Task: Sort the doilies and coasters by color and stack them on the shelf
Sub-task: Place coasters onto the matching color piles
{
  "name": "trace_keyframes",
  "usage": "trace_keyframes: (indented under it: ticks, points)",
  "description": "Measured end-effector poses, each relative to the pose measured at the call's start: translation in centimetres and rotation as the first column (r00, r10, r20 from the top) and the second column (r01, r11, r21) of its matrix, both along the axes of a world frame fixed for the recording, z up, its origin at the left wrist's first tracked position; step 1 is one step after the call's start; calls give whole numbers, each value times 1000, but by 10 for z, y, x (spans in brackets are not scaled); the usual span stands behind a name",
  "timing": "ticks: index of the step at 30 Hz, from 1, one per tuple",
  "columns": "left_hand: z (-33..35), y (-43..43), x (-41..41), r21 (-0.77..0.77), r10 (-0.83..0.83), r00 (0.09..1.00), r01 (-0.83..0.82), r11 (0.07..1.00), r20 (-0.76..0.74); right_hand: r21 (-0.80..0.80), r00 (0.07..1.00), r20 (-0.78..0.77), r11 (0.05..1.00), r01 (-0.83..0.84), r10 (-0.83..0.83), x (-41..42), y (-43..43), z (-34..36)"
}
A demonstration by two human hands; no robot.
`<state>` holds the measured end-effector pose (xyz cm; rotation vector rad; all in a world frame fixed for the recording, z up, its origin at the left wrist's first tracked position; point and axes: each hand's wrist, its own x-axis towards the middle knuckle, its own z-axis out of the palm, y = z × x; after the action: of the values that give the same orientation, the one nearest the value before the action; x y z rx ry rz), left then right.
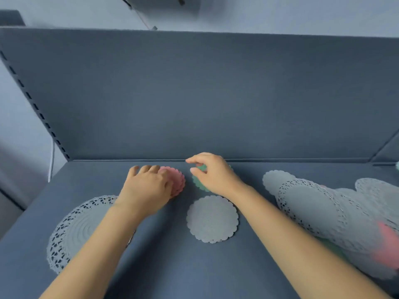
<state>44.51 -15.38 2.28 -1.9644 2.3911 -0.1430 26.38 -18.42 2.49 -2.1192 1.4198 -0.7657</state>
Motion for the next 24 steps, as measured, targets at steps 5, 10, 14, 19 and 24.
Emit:
trace_keyframes:
  ticks: [5,10,14,19,24]
  points:
    - [23,-7,-73,-71,-273,959,268,961,-80,-90,956,-169,969,229,-241,-77,29,15]
    - [26,13,-168,4,-391,897,400,916,-209,-46,813,-318,865,500,-487,-167,76,14]
    - [9,31,-247,244,-211,925,294,924,-315,86,683,-517,763,641,-516,-231,99,8]
    - [-26,48,-324,195,42,983,-7,981,-179,62,746,-476,829,556,-465,-278,91,-12]
    - [-29,67,-375,50,183,949,-176,983,-255,47,846,-370,902,430,-384,-322,84,-23]
